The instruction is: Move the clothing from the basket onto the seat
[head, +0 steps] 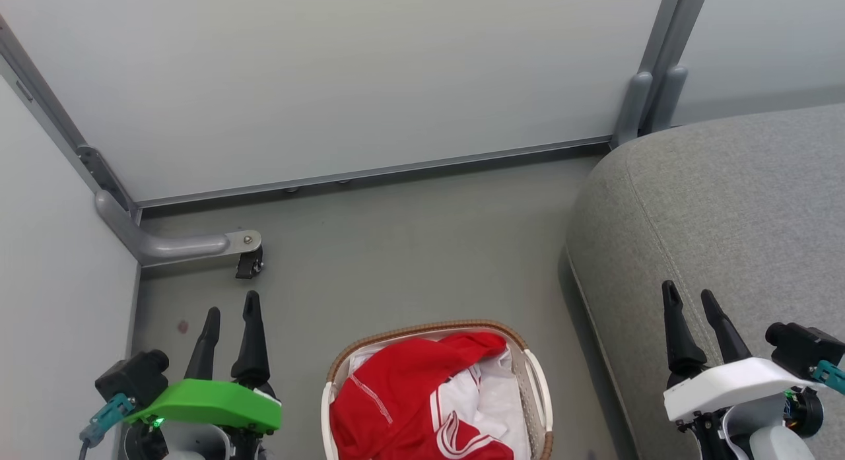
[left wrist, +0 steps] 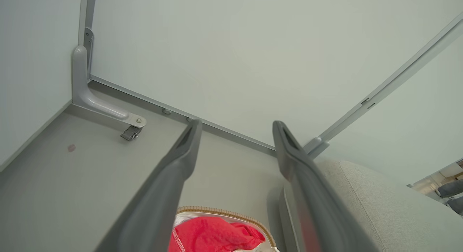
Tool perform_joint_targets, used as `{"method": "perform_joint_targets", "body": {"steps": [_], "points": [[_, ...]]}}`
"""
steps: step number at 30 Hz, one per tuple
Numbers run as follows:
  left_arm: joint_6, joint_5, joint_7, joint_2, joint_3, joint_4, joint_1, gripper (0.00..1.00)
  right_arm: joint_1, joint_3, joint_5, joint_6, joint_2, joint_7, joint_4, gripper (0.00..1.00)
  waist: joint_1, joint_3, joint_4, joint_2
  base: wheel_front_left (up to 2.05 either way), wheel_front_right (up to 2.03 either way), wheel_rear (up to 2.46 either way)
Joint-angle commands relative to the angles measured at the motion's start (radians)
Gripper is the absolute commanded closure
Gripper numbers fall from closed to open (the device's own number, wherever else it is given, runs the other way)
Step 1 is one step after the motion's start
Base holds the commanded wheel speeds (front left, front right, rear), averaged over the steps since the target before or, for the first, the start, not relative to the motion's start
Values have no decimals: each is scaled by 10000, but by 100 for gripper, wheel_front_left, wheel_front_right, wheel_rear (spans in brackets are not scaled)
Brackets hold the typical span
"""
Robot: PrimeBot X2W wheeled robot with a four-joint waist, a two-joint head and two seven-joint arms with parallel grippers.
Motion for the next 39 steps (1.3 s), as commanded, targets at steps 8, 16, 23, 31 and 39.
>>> {"method": "perform_joint_targets", "body": {"steps": [8,16,23,31,39], "points": [[4,801,-296,83,-143,165,-7,0,57,53,-1061,2,-80,-301,-40,0,0,11,7,-1,0,0,0],[-18,1400,-481,90,-268,403,-34,0,79,46,-1865,3,-91,-489,-67,0,0,50,26,-1,0,0,0],[-16,1945,-638,96,-304,554,-39,0,109,52,-2519,3,-96,-650,-120,0,0,79,42,-1,0,0,0],[-26,2524,-813,100,-384,654,-54,0,146,75,-3186,3,-104,-822,-143,0,0,102,64,-1,0,0,0],[-40,3063,-968,106,-442,713,-45,0,172,66,-3822,3,-111,-985,-167,0,0,130,90,-1,0,0,0]]}}
